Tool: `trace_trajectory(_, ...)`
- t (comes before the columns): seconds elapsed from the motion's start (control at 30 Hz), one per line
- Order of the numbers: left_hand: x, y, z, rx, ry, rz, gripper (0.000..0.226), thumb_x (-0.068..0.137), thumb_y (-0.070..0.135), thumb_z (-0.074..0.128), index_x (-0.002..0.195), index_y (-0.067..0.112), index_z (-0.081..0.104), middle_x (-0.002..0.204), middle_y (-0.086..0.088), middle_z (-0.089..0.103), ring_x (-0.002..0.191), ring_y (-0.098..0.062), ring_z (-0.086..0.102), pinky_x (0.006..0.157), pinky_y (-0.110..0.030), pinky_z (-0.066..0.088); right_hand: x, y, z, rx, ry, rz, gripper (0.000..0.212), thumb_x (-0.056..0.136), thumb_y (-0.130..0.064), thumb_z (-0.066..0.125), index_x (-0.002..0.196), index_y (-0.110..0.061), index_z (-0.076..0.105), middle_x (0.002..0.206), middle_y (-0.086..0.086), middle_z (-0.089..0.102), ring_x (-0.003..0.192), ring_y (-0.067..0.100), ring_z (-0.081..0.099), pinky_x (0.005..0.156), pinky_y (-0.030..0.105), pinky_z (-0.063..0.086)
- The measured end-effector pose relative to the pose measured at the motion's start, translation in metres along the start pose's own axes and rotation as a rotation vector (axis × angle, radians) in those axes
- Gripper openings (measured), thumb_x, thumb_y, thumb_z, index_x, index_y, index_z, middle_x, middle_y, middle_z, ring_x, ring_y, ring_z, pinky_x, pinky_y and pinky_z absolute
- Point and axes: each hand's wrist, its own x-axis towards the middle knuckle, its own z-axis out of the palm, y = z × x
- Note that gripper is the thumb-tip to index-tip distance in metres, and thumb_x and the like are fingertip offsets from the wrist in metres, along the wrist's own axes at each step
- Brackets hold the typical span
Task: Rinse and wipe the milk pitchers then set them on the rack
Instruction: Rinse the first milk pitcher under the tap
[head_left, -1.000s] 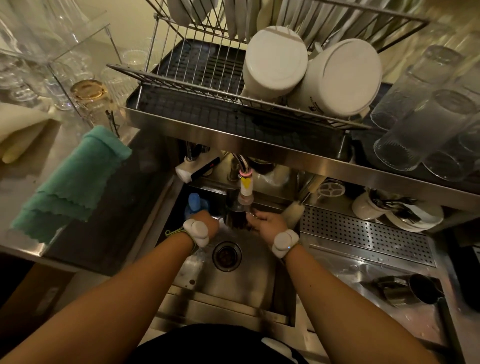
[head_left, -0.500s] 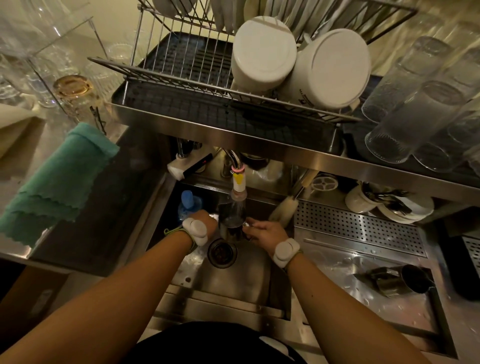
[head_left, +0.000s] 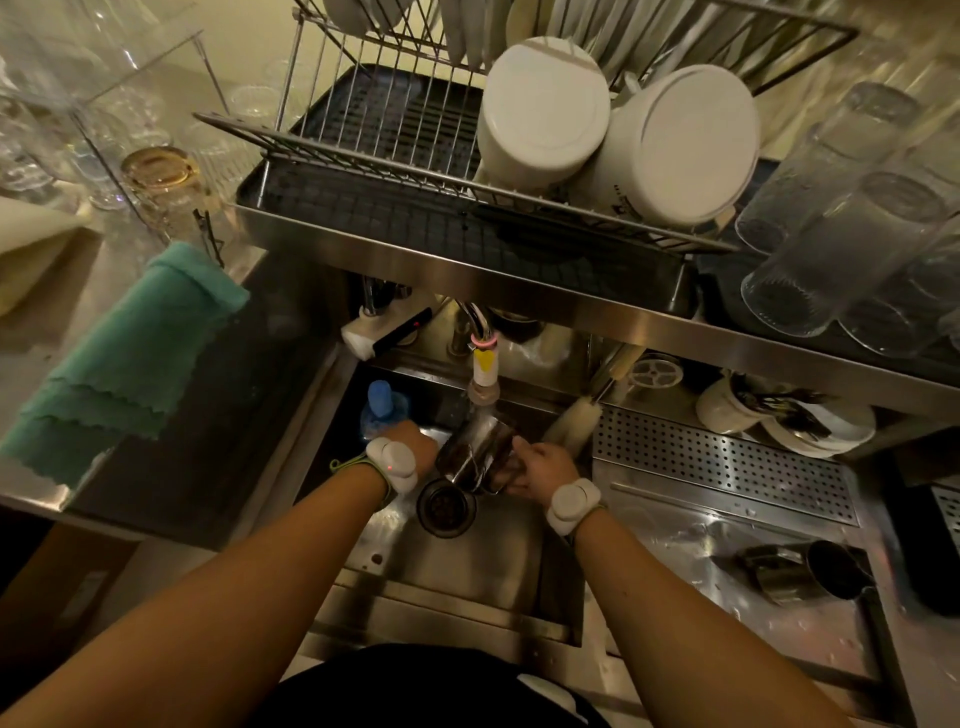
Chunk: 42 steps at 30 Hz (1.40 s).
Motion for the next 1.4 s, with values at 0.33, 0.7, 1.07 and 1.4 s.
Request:
trace_trajectory(0.33,0.012,-0.002,-0.002,0.184,0.024,0.132,0.028,0.098,0.003,0.040,0.103,0.001,0.066,0.113,-0.017,0.069,0.104,-0.036,0.065,0.075,-0.035,0.045,-0.017,0.043,0.002,0.497,0.091,0.273,0.039,0.108,-0.025,0.038,0.082,-0.008,0.060,0.049,0.004,0.063,0.063,0.022,0.055,0.059,0.033,0.044)
trace_trajectory(0.7,0.020,0.002,0.007,0.206,0.035,0.126,0.028,0.098,0.000,0.038,0.084,0.002,0.062,0.112,-0.020,0.069,0.101,-0.036,0.066,0.064,-0.033,0.036,-0.007,0.033,-0.007,0.372,0.087,0.261,0.031,0.105,-0.026,0.046,0.086,-0.010,0.064,0.060,0.008,0.072,0.070,0.028,0.065,0.055,0.033,0.050)
trace_trajectory(1.07,0.008,0.004,0.002,0.292,-0.001,0.077,0.034,0.100,-0.005,0.031,0.116,0.000,0.061,0.122,-0.017,0.064,0.110,-0.031,0.062,0.045,-0.031,0.012,-0.002,0.007,0.018,-0.357,-0.060,-0.111,0.023,0.100,-0.023,0.059,0.092,-0.003,0.066,0.081,0.017,0.064,0.075,0.027,0.060,0.080,0.046,0.054)
trace_trajectory(1.4,0.008,0.002,0.009,0.166,-0.020,0.005,0.034,0.100,-0.005,0.032,0.117,0.000,0.062,0.122,-0.019,0.063,0.111,-0.032,0.061,0.047,-0.030,0.019,0.010,0.006,0.008,-0.336,-0.014,-0.120,0.030,0.095,-0.026,0.066,0.069,-0.013,0.056,0.078,0.014,0.059,0.078,0.026,0.056,0.076,0.041,0.049)
